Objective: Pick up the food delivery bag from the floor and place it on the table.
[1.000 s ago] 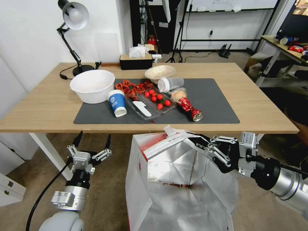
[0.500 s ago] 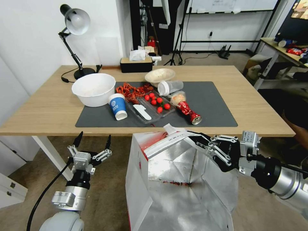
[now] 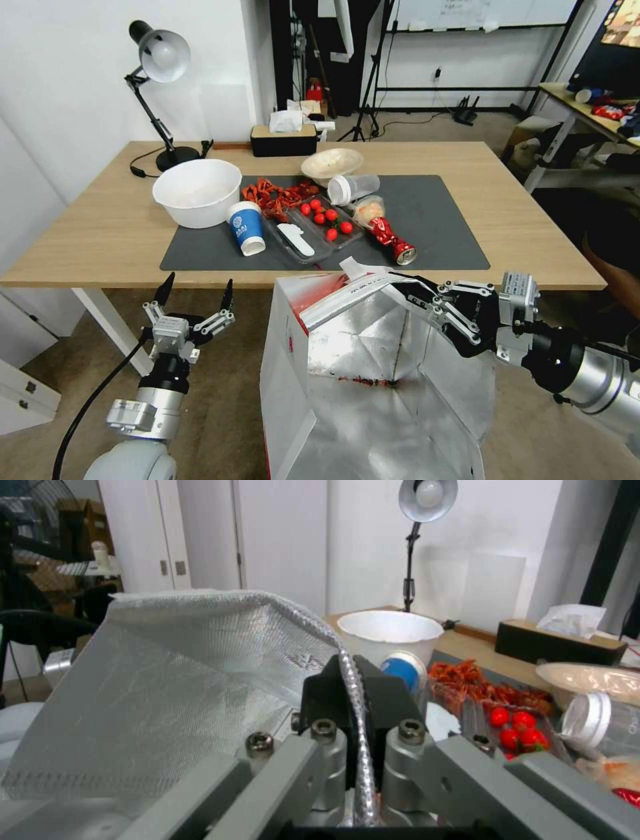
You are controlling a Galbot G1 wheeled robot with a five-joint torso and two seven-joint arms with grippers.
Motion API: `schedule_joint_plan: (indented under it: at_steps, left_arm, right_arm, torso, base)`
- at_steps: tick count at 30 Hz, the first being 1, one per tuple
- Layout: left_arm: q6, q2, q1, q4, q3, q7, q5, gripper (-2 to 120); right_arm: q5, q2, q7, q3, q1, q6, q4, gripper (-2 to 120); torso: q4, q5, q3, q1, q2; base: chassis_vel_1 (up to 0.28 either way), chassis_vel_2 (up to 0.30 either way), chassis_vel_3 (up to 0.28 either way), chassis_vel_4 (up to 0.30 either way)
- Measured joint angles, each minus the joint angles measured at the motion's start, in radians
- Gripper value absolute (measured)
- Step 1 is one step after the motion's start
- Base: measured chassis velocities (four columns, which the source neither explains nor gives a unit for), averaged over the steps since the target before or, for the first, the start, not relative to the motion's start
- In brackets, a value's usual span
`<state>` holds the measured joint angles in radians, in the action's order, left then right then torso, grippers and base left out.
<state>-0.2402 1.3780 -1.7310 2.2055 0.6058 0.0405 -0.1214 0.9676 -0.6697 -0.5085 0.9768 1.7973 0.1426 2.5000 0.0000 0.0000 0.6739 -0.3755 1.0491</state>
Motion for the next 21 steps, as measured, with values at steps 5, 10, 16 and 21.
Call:
schedule_joint_plan:
  at_steps: [5, 10, 16, 21]
  left_arm:
    - [0.0, 0.0, 0.006, -0.006, -0.001, -0.001, -0.001, 100]
    - [-0.001, 0.0, 0.005, -0.008, -0.001, -0.002, -0.001, 100]
    - [-0.001, -0.004, 0.011, -0.019, -0.006, -0.003, -0.001, 100]
    - [-0.004, 0.001, 0.011, -0.021, -0.014, -0.002, 0.005, 100]
  right_arm:
    - [0.019, 0.001, 0.012, 0.002, 0.001, 0.0, 0.0, 0]
    - [0.146, 0.004, 0.069, 0.001, -0.016, -0.001, 0.0, 0]
    - [0.406, -0.001, 0.254, 0.03, -0.093, -0.064, 0.0, 0]
    - [0.533, 0.013, 0.545, 0.03, -0.323, -0.143, 0.0, 0]
  torso:
    - [0.0, 0.0, 0.001, 0.0, 0.001]
    - [-0.0001, 0.0, 0.0, 0.0, -0.001]
    - [-0.0005, 0.0, -0.002, 0.002, -0.004]
    - [0.0002, 0.0001, -0.003, 0.002, -0.007]
  base:
    - [0.0, 0.0, 0.0, 0.0]
    - [0.0, 0.0, 0.0, 0.0]
    - [0.0, 0.0, 0.0, 0.0]
    - [0.0, 0.0, 0.0, 0.0]
